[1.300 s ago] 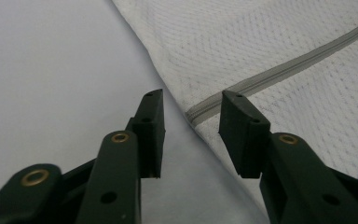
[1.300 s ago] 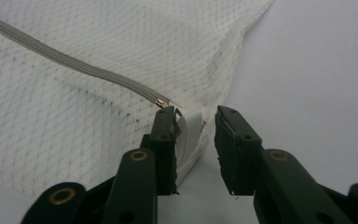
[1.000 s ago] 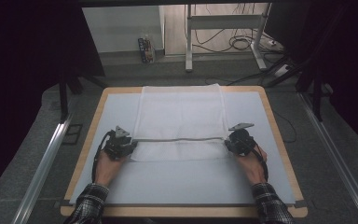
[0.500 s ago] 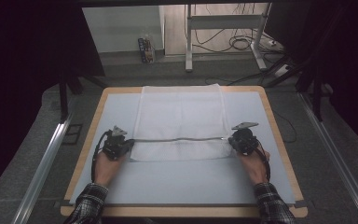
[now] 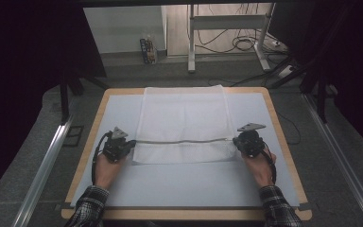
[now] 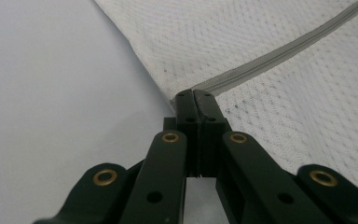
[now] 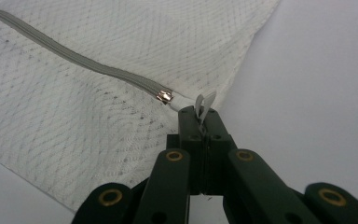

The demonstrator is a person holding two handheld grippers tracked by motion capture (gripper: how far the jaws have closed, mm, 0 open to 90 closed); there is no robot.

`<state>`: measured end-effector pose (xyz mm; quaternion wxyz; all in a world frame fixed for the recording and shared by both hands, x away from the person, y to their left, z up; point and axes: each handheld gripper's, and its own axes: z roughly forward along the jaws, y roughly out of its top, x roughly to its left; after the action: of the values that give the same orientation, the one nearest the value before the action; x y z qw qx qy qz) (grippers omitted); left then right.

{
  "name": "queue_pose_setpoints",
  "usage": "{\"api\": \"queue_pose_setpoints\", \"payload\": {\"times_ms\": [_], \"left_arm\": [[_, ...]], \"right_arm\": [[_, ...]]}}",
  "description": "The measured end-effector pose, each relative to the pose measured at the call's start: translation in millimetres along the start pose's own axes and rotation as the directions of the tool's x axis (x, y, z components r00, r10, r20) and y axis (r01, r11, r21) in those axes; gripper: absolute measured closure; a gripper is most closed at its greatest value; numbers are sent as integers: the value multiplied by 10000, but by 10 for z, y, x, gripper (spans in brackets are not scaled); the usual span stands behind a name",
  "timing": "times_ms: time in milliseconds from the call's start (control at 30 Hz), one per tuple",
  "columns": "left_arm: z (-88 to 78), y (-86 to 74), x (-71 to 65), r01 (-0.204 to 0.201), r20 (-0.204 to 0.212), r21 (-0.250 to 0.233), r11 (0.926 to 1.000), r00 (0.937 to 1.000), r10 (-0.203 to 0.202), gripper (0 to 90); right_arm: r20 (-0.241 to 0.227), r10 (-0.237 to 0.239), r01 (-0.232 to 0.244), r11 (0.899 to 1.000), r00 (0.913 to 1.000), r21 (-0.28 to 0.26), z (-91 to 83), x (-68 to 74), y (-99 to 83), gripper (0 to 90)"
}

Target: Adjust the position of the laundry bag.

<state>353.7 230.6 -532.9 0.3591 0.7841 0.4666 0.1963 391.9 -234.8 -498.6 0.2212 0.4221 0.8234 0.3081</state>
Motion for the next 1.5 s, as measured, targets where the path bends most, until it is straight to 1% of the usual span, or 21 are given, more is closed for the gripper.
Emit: {"api": "queue_pose_setpoints", "payload": {"times_ms": [200,300,333,367,400,433,500,533,600,633,667,733,767,800,867,900,1000,1067,1367,1500], "left_arm": [[-30,-15,29,88,25,-79,9999,10000,-88,900],[4,-35,36,277,212,-5,9996,9994,-277,898],[35,-45,27,291,107,40,9996,9995,-291,843],[76,-48,13,310,69,225,9993,9995,-311,755],[128,-53,-7,235,-24,386,9990,9997,-234,650],[146,-60,-24,138,-78,265,9996,9999,-136,584],[160,-39,-50,192,-95,322,9993,9998,-189,591],[160,-40,-60,200,-55,335,9992,9998,-199,620],[157,-40,-65,458,-4,373,9983,9990,-458,664],[152,-35,-57,450,-22,414,9981,9990,-450,703],[149,-35,-48,497,7,445,9978,9988,-498,776],[144,-37,-27,742,218,430,9963,9969,-751,812],[137,-37,-19,759,296,433,9962,9966,-772,827],[124,-36,-12,740,279,431,9963,9968,-753,889],[93,-27,1,689,362,289,9972,9969,-700,890],[73,-19,5,741,411,157,9971,9964,-747,891],[14,-1,1,671,414,-209,9975,9969,-662,892],[-8,5,-3,581,421,-315,9978,9975,-568,892],[-68,25,-44,147,375,-498,9987,9992,-128,893],[-98,23,-52,79,455,-590,9982,9990,-53,893]], "right_arm": [[-25,-100,100,9999,9999,-96,-47,16,-3,884],[-43,-143,142,9999,9999,-97,-53,18,-8,883],[-43,-140,140,9999,9999,-76,-48,19,-10,882],[-45,-149,149,9999,9999,-53,-42,18,-13,881],[-48,-143,143,9999,9999,-25,-36,18,-14,881],[-53,-143,142,9999,9999,-6,-30,17,-16,880],[-50,-158,159,9999,9999,27,-20,16,-18,879],[-41,-154,154,9999,9999,36,-18,17,-19,879],[-39,-155,155,9999,9999,56,-14,18,-20,879],[-27,-166,166,9998,9999,66,-13,19,-20,879],[-17,-166,166,9998,9999,75,-11,20,-20,879],[-8,-165,166,9998,9999,79,-11,22,-20,879],[-8,-182,182,9998,9998,69,-11,22,-20,879],[-5,-183,183,9998,9998,56,-14,23,-19,879],[-28,-167,167,9999,9999,26,-20,20,-18,879],[-36,-171,171,9999,9998,8,-25,19,-18,880],[-68,-205,204,9998,9998,-73,-40,22,-16,880],[-54,-256,255,9996,9997,-81,-50,29,-14,881],[-55,-269,267,9992,9996,-299,-125,28,-22,882],[-52,-325,323,9988,9995,-370,-163,28,-31,882]]}}
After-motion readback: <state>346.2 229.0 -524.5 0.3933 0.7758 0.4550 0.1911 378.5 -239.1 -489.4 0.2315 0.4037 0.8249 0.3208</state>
